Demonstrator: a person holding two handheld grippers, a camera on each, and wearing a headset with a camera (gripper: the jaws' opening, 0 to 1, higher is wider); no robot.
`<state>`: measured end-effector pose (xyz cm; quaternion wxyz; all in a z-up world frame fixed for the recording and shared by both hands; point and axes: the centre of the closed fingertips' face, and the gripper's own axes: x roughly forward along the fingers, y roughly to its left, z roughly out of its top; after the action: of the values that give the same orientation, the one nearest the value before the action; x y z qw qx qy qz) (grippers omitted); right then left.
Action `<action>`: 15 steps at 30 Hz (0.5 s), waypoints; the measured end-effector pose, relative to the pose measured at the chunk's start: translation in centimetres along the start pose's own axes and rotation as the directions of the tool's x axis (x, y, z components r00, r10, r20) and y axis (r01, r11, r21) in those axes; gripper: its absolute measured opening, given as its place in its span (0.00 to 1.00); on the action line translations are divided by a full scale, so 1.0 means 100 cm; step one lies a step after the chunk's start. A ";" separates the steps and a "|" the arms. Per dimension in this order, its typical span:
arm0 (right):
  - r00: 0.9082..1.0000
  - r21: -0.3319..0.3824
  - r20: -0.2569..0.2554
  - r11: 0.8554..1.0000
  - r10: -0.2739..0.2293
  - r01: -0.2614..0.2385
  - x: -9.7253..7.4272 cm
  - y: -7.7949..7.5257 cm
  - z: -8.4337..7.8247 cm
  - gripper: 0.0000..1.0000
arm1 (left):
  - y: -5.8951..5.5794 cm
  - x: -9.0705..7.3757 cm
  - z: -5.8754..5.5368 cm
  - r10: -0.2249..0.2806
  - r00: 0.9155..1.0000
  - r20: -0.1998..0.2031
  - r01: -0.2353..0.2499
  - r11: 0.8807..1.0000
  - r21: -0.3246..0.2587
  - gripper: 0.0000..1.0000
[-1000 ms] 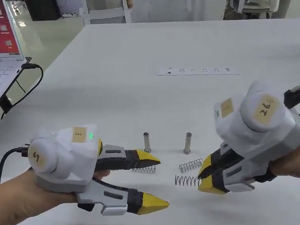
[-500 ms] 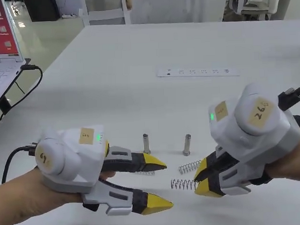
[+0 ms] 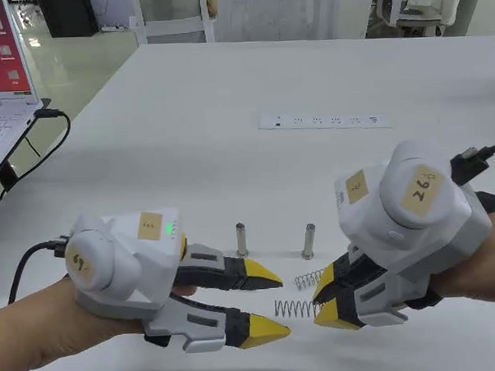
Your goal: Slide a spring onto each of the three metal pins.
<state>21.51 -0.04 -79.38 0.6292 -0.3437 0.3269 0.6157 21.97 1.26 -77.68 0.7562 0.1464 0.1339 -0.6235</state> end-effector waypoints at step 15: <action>1.000 -0.011 0.007 1.000 0.001 -0.001 -0.001 0.002 0.003 0.08 | -0.003 0.003 0.001 -0.011 1.000 0.003 0.011 1.000 0.013 0.06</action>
<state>21.32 0.19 -79.13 0.6281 -0.3448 0.3215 0.6190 21.76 0.93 -77.66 0.7521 0.1496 0.1293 -0.6287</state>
